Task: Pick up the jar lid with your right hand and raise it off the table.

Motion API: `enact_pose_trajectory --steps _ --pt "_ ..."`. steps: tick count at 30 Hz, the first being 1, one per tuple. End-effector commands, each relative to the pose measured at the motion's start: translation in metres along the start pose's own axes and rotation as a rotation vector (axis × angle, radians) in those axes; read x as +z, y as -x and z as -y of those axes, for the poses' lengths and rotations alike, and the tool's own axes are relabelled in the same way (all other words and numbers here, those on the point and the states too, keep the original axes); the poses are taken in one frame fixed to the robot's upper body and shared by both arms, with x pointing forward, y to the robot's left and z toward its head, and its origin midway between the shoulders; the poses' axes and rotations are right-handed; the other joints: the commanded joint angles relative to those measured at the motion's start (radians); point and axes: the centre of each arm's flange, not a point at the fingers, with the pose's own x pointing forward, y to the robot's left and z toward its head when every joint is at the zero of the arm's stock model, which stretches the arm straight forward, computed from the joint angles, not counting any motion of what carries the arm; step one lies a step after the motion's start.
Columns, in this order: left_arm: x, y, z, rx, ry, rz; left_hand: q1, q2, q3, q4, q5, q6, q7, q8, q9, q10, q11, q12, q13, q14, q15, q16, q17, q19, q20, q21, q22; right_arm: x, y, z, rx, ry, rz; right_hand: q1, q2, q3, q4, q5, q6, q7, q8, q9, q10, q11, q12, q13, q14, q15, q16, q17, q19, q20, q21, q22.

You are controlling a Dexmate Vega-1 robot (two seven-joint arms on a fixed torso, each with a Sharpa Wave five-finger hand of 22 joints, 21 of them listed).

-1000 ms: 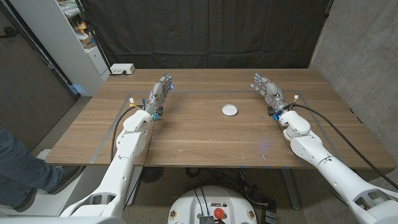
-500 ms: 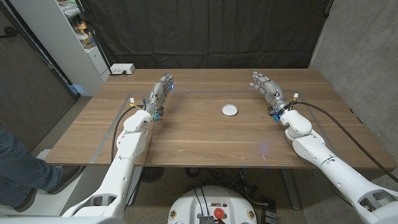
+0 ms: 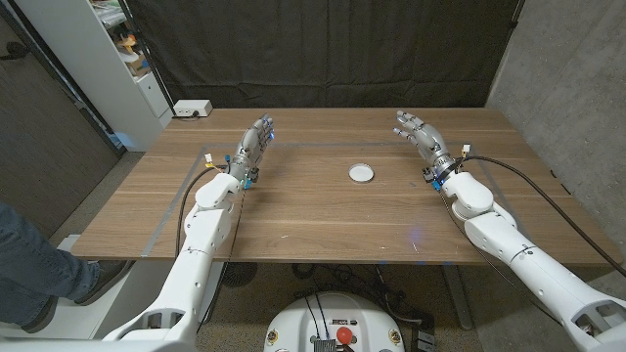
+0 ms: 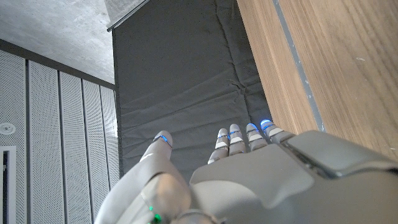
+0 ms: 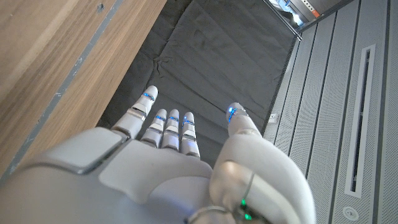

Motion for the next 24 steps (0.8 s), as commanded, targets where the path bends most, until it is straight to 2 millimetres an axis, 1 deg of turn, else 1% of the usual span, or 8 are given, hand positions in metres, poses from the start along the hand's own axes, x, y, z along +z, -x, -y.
enact_pose_trajectory --steps 1,15,24 --pt "0.001 0.003 0.006 -0.004 -0.003 0.001 0.009 0.006 0.002 -0.006 0.005 0.005 0.007 0.005 0.003 0.004 0.009 0.006 0.002 -0.010 0.002 0.005 0.003 -0.010 0.002 0.004 0.001 0.011 0.004 0.001 0.011 0.106 0.030 0.009 -0.001 0.007 -0.005 0.010 -0.005 -0.003 -0.002 0.002 -0.006 -0.004 -0.001 0.002 -0.007 0.004 -0.001 0.002 -0.001 0.001 -0.001 0.005" --pt "0.003 0.007 0.007 -0.006 -0.010 0.004 0.008 0.007 0.001 -0.008 0.005 0.005 0.007 0.005 0.003 0.004 0.007 0.006 0.002 -0.010 0.002 0.005 0.003 -0.011 0.002 0.004 0.001 0.022 0.010 0.001 0.011 0.195 0.052 0.015 -0.006 0.008 -0.005 0.010 -0.008 -0.004 -0.003 0.002 -0.010 -0.002 -0.001 0.002 -0.011 0.009 -0.001 0.000 -0.008 0.004 -0.001 0.005" --pt "0.003 0.008 0.004 -0.007 -0.012 0.007 0.008 0.007 0.000 -0.008 0.004 0.004 0.006 0.004 0.003 0.003 0.008 0.006 0.002 -0.011 0.002 0.005 0.003 -0.011 0.002 0.004 0.001 0.032 0.009 -0.004 0.019 0.284 0.078 0.021 -0.010 0.010 -0.006 0.011 -0.010 -0.005 -0.004 0.002 -0.011 -0.001 0.000 0.002 -0.012 0.008 0.000 -0.003 -0.011 0.005 0.000 0.005"
